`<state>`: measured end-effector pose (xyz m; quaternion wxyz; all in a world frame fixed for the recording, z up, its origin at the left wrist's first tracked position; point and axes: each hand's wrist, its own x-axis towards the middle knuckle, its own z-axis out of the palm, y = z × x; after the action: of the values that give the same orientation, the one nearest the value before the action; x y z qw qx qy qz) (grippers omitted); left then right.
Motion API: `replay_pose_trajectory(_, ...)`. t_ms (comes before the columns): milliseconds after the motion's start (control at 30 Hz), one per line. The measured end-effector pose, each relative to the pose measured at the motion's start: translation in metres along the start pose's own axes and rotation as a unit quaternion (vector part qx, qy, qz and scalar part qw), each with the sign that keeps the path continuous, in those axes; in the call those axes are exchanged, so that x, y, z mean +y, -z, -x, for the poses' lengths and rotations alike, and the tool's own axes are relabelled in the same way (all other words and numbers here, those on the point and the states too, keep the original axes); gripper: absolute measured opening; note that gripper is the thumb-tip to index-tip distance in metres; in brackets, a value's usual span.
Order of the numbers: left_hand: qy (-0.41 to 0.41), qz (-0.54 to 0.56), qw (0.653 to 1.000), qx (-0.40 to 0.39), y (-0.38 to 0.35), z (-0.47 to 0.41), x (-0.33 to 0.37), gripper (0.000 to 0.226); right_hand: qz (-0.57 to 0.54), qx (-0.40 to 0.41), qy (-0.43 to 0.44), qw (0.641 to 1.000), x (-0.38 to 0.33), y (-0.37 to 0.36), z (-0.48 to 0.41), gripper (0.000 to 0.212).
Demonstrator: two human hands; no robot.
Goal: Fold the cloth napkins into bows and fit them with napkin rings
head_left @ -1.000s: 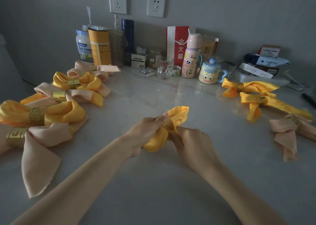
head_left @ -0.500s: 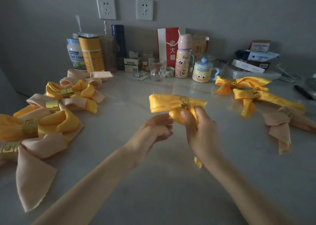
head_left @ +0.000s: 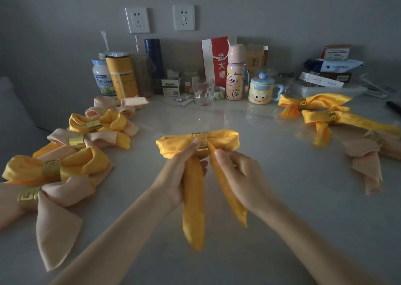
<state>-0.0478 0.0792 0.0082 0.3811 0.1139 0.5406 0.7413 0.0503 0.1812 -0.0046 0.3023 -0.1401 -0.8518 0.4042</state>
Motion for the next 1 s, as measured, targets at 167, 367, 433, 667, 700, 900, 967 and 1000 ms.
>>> replay_pose_trajectory(167,0.017,-0.061,0.998,-0.003,-0.01,0.0,-0.002,0.02,-0.284,-0.039,-0.269,0.919,0.005,0.012,-0.011,0.046)
replay_pose_trajectory(367,0.041,-0.169,0.985,-0.018,-0.058,-0.035,-0.011,0.029,-0.289,0.121,-0.35,0.883,0.038,0.034,-0.037,0.036)
replay_pose_trajectory(433,0.047,-0.227,0.973,-0.004,-0.079,-0.053,-0.02,0.034,-0.219,0.17,-0.312,0.909,0.055,0.052,-0.045,0.031)
replay_pose_trajectory(667,-0.115,-0.55,0.821,0.1,-0.124,-0.084,-0.051,0.022,-0.011,0.205,-0.238,0.949,0.106,0.086,-0.057,0.035)
replay_pose_trajectory(700,-0.139,-0.611,0.77,0.119,-0.125,-0.085,-0.055,0.023,0.038,0.207,-0.234,0.949,0.107,0.086,-0.058,0.037)
replay_pose_trajectory(900,-0.159,-0.731,0.661,0.061,-0.116,-0.073,-0.06,0.038,0.283,0.194,-0.277,0.897,0.108,0.088,-0.06,0.063)
replay_pose_trajectory(967,-0.147,-0.733,0.663,0.03,-0.108,-0.066,-0.058,0.046,0.328,0.187,-0.29,0.879,0.111,0.088,-0.06,0.068)
replay_pose_trajectory(1000,-0.14,-0.733,0.666,0.015,-0.104,-0.062,-0.057,0.049,0.336,0.184,-0.294,0.876,0.11,0.087,-0.058,0.07)
